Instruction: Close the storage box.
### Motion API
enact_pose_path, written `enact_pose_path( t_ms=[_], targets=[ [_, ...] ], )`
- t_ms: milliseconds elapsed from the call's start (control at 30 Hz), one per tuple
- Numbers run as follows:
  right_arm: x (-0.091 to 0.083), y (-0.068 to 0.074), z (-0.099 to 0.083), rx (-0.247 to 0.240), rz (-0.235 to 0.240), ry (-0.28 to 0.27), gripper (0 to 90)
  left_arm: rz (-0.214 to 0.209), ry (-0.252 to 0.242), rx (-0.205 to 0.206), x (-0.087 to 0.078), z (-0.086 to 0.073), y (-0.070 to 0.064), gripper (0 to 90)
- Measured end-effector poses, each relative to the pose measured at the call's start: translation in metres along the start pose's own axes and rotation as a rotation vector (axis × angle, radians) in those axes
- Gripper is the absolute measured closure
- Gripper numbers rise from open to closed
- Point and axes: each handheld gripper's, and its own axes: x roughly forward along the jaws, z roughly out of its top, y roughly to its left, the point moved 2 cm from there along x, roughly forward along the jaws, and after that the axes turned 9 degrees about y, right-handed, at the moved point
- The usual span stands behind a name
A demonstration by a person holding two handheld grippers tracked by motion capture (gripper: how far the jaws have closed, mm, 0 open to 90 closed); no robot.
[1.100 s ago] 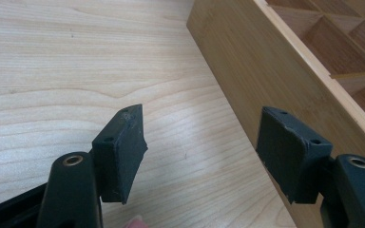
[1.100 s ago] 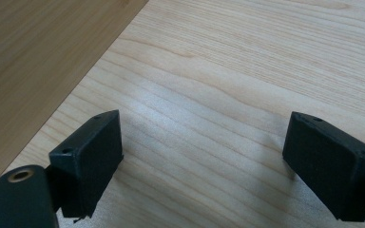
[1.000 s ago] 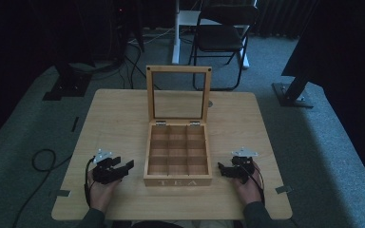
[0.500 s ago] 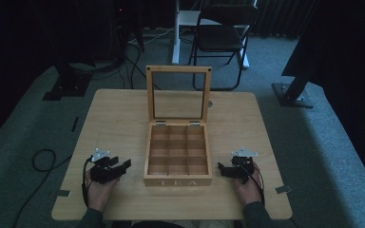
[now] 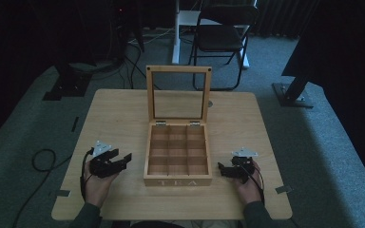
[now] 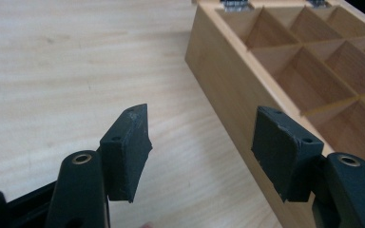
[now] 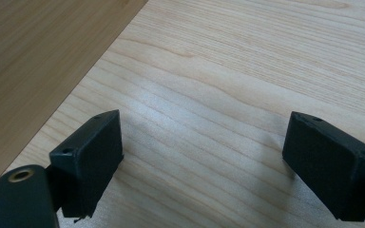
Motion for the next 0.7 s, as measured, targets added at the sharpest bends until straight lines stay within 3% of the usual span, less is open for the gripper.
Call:
enact_pose_path(
  t_ms=[233,700],
  targets=[
    [0.000,0.000,0.000,0.001,-0.001,0.000,12.8,0.014,-0.039,0.049,-0.004,0.018,-0.002,38.0],
    [0.000,0.001,0.000,0.005,-0.003,0.000,13.0,0.022,-0.049,0.039,0.000,0.034,0.002,39.3]
  ],
)
